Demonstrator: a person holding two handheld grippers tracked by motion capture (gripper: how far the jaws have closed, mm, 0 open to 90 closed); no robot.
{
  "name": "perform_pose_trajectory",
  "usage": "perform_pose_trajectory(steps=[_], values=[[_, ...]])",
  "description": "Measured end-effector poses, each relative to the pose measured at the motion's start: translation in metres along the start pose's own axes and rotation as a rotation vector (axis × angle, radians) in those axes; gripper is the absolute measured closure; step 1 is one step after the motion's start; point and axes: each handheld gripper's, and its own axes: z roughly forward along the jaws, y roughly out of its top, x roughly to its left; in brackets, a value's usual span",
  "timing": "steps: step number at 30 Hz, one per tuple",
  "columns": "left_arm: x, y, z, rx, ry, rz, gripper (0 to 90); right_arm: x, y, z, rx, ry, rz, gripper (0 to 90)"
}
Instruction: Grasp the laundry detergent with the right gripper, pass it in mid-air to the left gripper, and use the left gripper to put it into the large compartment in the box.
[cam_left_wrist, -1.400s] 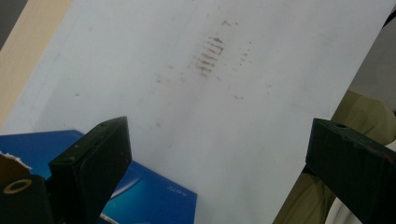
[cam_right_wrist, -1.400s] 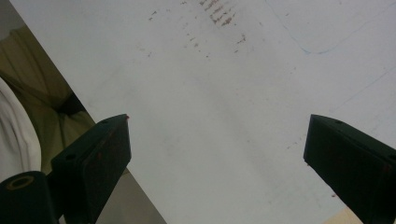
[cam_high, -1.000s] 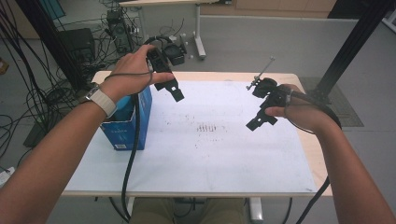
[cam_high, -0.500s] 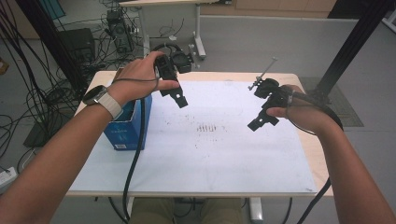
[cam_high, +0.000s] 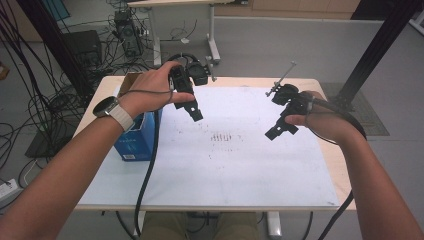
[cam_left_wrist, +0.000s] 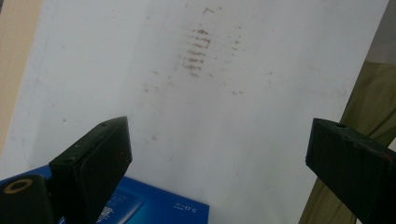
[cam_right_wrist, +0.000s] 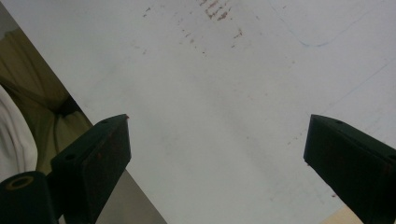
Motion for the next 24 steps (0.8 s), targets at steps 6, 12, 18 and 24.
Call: perform_pose_trajectory(steps=[6,12,18,24], values=[[-0.0005,-0.0004,-0.0006,-0.003,0.0,-0.001,7.2,0.0003,0.001,0.0001,-0.002,-0.001,-0.004,7.2],[-0.0004,-0.0003,-0.0004,-0.003,-0.001,-0.003,7.2,0.0,0.0005,0.0004,-0.006,-0.002,-0.005,7.2],[-0.0008,0.0005,0.0018,0.002,-0.007,-0.005,7.2,0.0,-0.0009,0.0006,-0.007,0.0,-0.005,7.2],[-0.0011,-0.0001,0.002,0.002,-0.008,-0.007,7.2,0.0002,-0.0014,-0.0007,-0.01,-0.005,-0.004,7.2]])
